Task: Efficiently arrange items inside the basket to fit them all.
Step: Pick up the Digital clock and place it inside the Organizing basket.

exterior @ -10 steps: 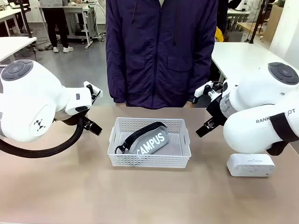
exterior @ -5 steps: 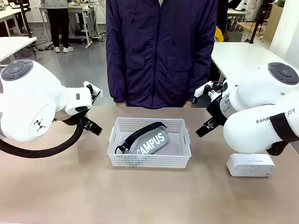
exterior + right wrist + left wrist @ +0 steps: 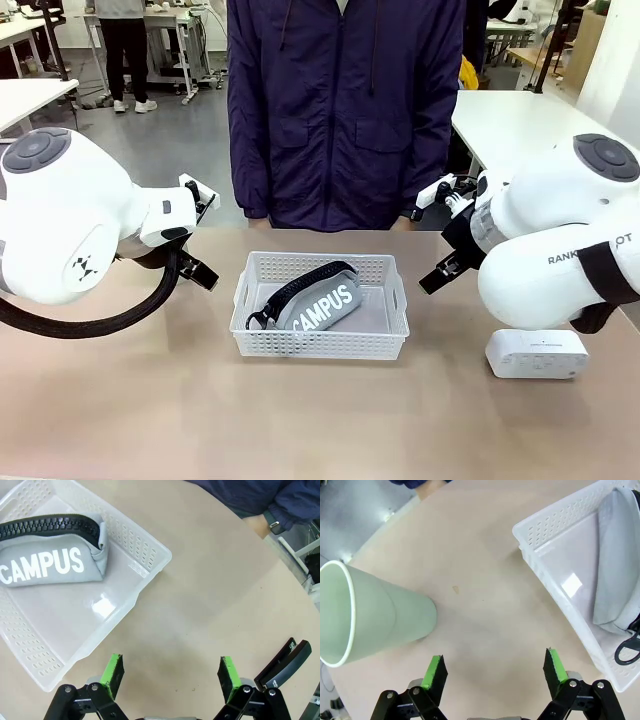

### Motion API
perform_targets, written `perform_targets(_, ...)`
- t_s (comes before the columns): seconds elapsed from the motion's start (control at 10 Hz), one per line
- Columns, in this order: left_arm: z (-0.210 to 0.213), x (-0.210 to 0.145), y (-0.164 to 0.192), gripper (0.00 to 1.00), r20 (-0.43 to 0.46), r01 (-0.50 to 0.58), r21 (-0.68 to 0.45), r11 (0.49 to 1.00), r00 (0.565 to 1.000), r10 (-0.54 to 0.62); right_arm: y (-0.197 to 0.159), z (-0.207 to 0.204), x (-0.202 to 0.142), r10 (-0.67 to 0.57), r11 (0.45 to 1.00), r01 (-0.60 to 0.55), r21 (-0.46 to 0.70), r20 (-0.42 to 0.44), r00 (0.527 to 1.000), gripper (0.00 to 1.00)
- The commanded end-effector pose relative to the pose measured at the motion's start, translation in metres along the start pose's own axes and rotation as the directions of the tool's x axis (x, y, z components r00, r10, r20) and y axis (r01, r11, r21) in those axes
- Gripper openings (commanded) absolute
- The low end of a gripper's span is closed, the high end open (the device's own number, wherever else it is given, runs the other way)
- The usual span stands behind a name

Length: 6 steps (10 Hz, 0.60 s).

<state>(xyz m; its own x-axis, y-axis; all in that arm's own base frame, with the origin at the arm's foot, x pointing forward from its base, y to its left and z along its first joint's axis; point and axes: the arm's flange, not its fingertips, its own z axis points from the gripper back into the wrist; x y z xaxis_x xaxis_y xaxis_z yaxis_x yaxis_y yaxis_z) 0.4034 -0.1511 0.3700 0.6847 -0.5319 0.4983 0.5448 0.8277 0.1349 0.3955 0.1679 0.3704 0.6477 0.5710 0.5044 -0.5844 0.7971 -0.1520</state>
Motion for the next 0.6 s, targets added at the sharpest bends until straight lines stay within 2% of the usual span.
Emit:
perform_targets(0.0,0.0001,0.0001,-0.0001,1.0,0.0,0.001,0.0,1.0,1.0,-0.001,-0.0001,0.0002,0.0001,-0.001,1.0,0.001,0.0,0.001,1.0,1.0)
perform_targets(0.5,0.0001,0.0001,-0.0001,1.0,0.0,0.001,0.0,1.0,1.0,-0.001,-0.0001,0.0002,0.0001,-0.001,1.0,0.001,0.0,0.001,1.0,1.0)
